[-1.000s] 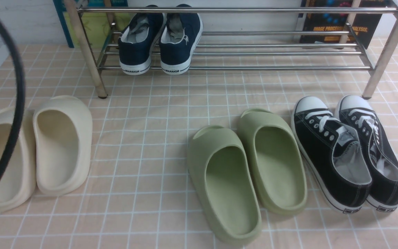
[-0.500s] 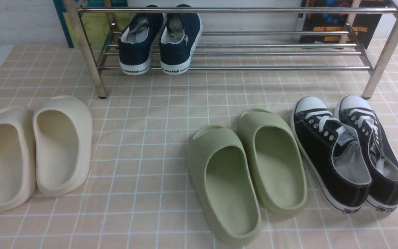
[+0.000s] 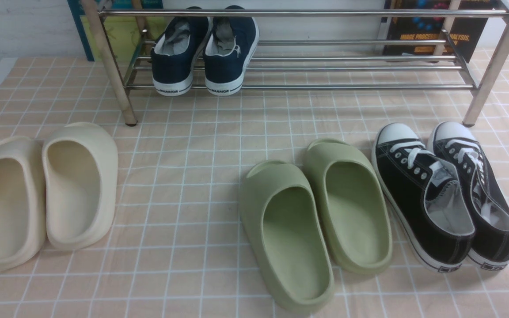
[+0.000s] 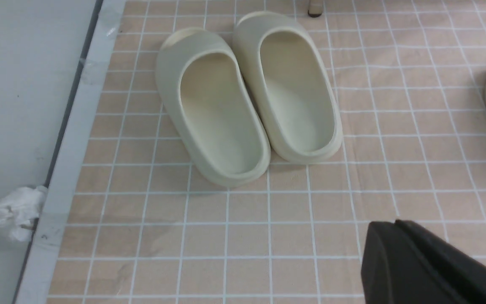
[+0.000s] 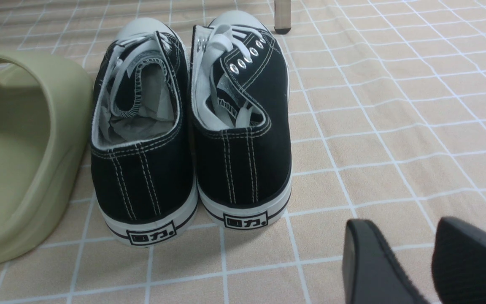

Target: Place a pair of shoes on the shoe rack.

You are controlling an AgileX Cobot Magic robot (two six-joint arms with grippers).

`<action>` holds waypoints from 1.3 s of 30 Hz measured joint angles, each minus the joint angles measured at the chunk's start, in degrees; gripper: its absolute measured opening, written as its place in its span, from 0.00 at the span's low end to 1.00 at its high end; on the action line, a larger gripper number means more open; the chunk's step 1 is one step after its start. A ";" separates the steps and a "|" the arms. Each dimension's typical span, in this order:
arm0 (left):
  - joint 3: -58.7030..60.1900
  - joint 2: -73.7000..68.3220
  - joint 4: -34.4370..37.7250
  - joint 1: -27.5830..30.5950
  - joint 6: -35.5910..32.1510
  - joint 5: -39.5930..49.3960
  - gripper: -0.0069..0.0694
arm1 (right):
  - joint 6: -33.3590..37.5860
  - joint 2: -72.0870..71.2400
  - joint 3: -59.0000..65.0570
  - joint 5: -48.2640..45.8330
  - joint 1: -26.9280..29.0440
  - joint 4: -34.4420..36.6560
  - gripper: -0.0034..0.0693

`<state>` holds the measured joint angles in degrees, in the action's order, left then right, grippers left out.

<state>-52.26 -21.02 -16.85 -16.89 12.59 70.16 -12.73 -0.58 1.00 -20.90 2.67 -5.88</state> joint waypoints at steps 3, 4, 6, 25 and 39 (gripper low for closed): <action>6.23 3.13 0.04 2.69 0.00 -5.63 0.09 | 0.00 0.00 0.00 0.00 0.00 0.00 0.38; 8.32 4.20 0.20 3.81 0.00 -9.04 0.09 | 0.00 0.00 0.00 0.00 0.00 0.00 0.38; 14.10 7.25 1.30 7.00 0.00 -17.15 0.09 | 0.00 0.00 0.00 0.00 0.00 0.00 0.38; 53.63 21.70 5.25 22.85 -0.23 -58.23 0.09 | 0.00 0.00 0.00 0.00 0.00 0.00 0.38; 53.74 21.70 13.99 20.66 -11.37 -49.78 0.09 | 0.00 0.00 0.00 0.00 0.00 0.00 0.38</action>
<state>1.48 0.68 -2.86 3.77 1.23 20.38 -12.73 -0.58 1.00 -20.90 2.67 -5.88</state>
